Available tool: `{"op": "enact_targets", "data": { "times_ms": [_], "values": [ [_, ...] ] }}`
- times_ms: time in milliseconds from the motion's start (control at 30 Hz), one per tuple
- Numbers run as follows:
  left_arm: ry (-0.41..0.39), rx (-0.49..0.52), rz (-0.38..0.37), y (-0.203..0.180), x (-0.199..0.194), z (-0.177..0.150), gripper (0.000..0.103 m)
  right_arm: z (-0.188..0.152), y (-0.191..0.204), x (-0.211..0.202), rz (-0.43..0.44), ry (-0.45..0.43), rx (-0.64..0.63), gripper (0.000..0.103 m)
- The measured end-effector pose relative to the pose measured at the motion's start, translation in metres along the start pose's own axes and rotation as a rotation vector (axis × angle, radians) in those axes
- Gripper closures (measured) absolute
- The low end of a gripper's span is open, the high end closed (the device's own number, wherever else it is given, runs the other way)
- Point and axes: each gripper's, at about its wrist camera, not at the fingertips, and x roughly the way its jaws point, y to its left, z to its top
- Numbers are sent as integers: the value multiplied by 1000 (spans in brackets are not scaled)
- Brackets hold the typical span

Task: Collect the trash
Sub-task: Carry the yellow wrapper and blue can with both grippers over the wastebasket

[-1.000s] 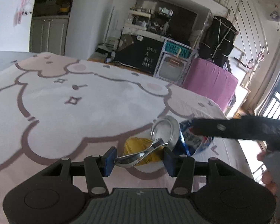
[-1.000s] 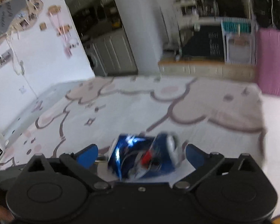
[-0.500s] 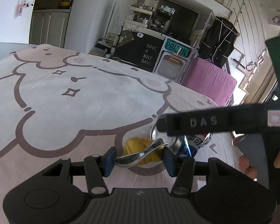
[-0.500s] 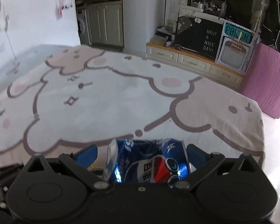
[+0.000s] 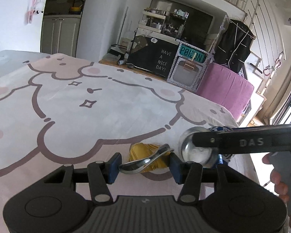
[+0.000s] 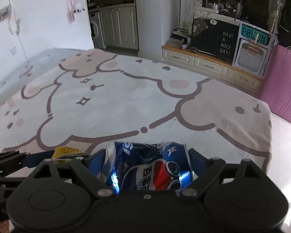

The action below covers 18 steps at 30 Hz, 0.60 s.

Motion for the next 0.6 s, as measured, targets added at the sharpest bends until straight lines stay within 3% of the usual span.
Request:
{"op": "enact_targets", "data": {
  "times_ms": [267,600],
  "values": [
    [-6,20,1,-31,-27,-1,50,-17,-24,-56,22,-56,43,14],
    [-14,98,-57,-101,-50,-20,50,-63,-72,-126,-49,-122,113,14]
  ]
}}
